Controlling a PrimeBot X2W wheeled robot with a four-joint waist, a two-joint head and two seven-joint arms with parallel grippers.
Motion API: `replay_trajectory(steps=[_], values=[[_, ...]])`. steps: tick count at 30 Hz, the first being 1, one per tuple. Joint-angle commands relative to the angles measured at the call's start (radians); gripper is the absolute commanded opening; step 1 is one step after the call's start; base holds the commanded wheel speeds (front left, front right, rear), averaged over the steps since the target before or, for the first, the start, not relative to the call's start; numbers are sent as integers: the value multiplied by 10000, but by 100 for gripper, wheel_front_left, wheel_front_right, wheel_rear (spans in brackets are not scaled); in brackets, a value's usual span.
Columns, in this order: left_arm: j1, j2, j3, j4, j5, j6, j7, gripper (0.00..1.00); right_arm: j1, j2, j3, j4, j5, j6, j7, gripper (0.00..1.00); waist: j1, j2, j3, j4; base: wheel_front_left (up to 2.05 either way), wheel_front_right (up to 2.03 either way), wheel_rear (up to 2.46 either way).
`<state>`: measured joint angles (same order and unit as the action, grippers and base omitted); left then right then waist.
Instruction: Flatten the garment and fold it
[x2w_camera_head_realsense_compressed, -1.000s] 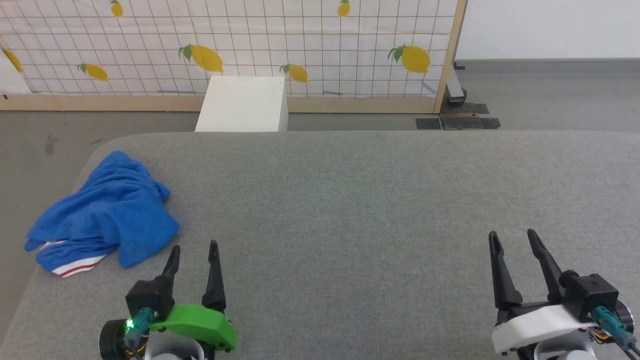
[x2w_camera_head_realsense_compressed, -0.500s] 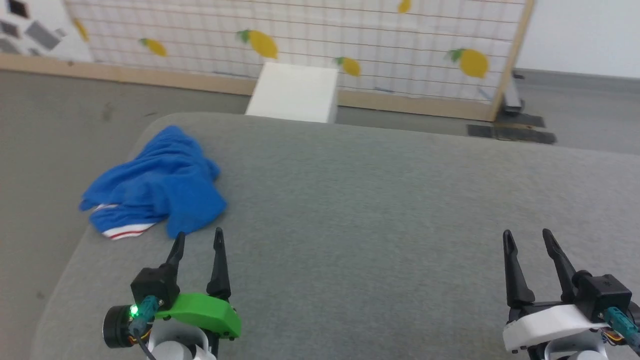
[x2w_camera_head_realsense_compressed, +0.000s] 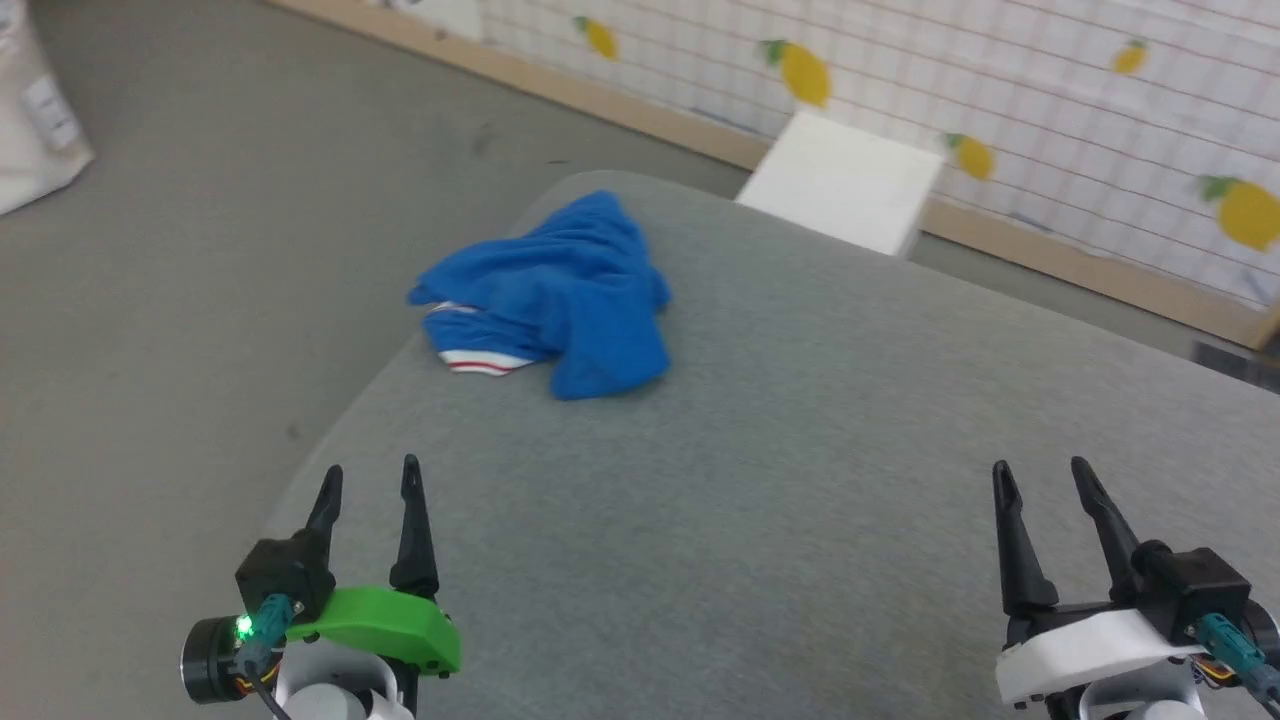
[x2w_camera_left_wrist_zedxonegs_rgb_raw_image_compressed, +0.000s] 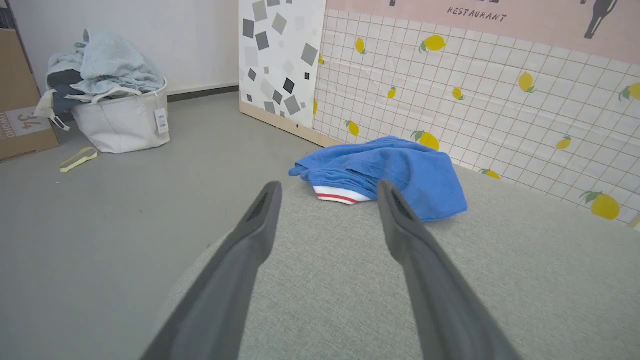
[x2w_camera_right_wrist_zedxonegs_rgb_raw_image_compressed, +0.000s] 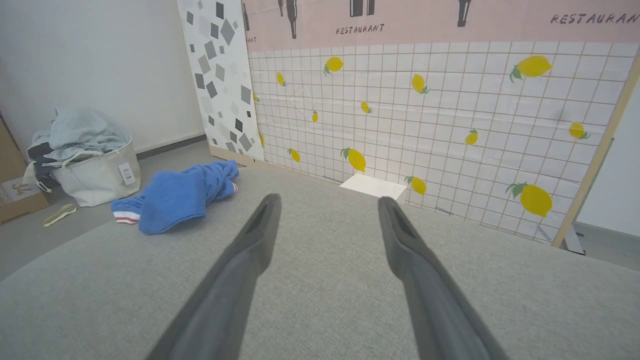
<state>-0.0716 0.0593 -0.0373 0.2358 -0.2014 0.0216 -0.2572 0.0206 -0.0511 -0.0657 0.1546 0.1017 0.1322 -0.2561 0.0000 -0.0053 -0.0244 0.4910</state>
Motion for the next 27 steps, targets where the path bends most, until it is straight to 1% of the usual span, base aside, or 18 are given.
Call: replay_trajectory(steps=[1, 4, 8, 12, 16, 20, 22, 24, 27], values=[[91, 40, 36, -50, 116, 0, -45, 100, -79, 9, 28, -12, -7, -15, -57, 100, 0, 53, 117, 1366, 0, 0, 0], [157, 40, 94, -99, 106, 0, -45, 100, -131, 9, 77, 10, -11, -15, -57, 100, 0, 53, 154, 1546, 0, 0, 0], [195, 32, 150, -152, 91, 3, -45, 100, -180, 9, 108, 14, -30, -15, -57, 100, 0, 53, 217, 1584, 0, 0, 0], [202, 18, 210, -195, 53, 22, -45, 100, -195, 9, 146, 44, -9, -15, -57, 100, 0, 53, 276, 1449, 0, 0, 0], [93, -5, 242, -263, -87, -50, -45, 100, -197, 9, 112, 12, -18, -15, -57, 100, 0, 53, 413, 1264, 0, 0, 0], [-312, -11, 427, -293, -445, -217, -45, 100, -365, 9, 125, -86, -153, -15, -53, 100, 0, 53, 843, 878, 0, 0, 0], [-725, 90, 537, -294, -614, -332, -13, 100, -548, 9, 147, -199, -265, -15, -16, 100, 0, 53, 1228, 586, 0, 0, 0], [-1269, 192, 628, -377, -793, -403, 217, 100, -750, 9, 159, -391, -385, -15, 44, 100, 0, 53, 1709, 256, 0, 0, 0], [-2322, 524, 883, -469, -1173, -529, 902, 100, -1109, 9, 168, -752, -557, -15, 167, 100, 0, 53, 2611, -351, 0, 0, 0]])
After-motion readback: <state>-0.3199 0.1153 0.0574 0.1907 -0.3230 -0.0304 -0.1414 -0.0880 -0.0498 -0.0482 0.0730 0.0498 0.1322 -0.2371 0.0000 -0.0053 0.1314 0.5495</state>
